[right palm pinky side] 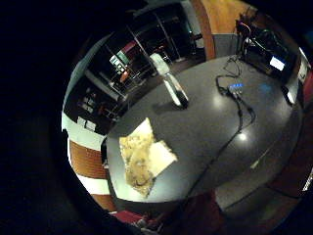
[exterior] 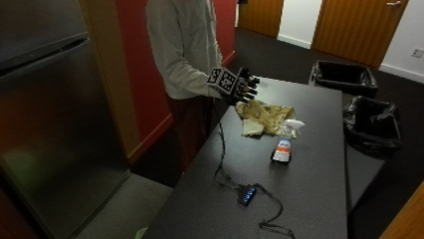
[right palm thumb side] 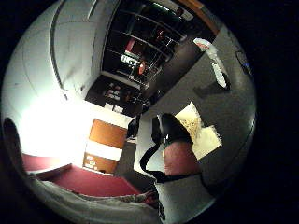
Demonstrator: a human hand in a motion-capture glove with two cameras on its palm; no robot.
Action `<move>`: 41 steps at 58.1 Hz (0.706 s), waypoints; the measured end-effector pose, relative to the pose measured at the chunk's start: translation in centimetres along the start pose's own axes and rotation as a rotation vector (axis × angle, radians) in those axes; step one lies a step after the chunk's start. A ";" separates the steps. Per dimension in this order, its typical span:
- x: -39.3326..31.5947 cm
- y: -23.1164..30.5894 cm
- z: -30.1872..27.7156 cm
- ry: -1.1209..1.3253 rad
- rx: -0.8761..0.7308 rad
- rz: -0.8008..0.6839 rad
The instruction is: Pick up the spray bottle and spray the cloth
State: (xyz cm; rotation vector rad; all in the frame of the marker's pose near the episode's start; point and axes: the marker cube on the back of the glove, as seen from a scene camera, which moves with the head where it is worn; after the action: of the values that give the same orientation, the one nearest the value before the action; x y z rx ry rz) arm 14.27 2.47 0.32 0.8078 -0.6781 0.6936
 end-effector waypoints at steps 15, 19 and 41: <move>3.7 -4.1 3.2 -0.125 0.057 0.112; 4.6 -5.4 4.3 -0.152 0.073 0.136; 8.7 -11.3 10.0 -0.303 0.099 0.245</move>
State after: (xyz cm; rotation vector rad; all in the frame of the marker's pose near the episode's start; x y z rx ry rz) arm 25.29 -8.92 7.50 0.9404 -1.0356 0.8396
